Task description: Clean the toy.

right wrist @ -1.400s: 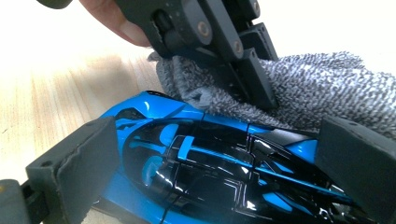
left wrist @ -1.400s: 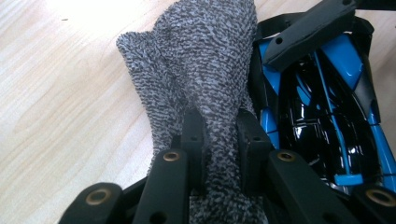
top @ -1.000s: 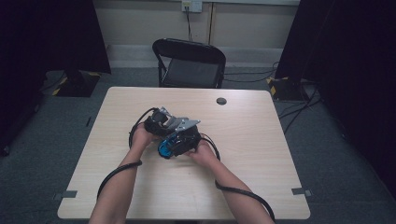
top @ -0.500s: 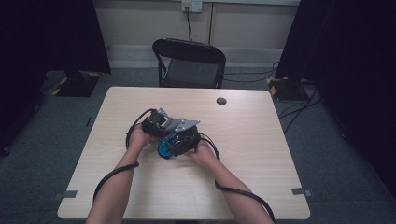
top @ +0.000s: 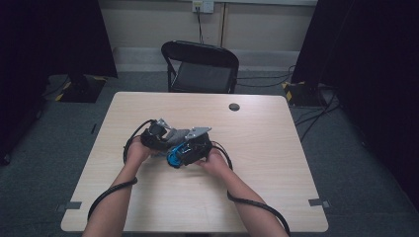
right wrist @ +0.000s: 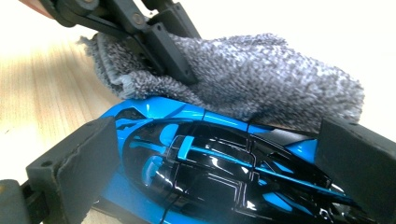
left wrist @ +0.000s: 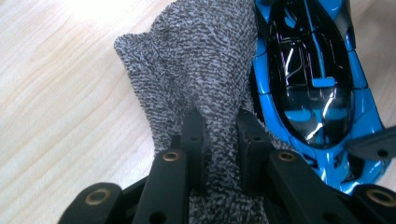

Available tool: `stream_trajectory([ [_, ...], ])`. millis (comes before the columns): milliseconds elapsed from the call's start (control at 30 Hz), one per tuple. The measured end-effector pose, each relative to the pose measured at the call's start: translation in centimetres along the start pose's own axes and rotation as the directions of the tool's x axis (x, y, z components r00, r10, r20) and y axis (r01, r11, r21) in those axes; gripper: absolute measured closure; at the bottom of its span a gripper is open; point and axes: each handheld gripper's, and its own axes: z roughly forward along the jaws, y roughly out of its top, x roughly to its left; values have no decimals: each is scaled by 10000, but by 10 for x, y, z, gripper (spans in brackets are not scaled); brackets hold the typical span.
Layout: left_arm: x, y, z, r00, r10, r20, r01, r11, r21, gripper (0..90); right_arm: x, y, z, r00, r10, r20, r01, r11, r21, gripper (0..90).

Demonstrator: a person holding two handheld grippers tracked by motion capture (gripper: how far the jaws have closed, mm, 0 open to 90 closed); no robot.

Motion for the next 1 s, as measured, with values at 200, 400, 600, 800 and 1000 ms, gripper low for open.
stream_trajectory([
  [200, 0, -6, -4, 10000, -59, -17, 59, 10000, 31, 757, 1, 0, 0, 10000, -24, -9, 24, 10000, 14, 0],
  [400, -6, -21, -11, 9992, -404, -83, 402, 9989, -233, 754, 1, 1, 0, 10000, -1, -5, 1, 10000, 19, 0],
  [600, -13, -32, -16, 9967, -795, -172, 787, 9958, -461, 749, 1, 1, 0, 10000, -29, -8, 29, 10000, 71, 0],
  [800, -17, -40, -21, 9963, -826, -224, 815, 9957, -449, 744, 1, 1, 0, 10000, -19, -2, 19, 10000, 80, 0],
  [1000, -27, -47, -25, 9961, -866, -167, 857, 9950, -507, 742, 1, 1, 0, 10000, -15, 13, 14, 10000, 84, 0],
])
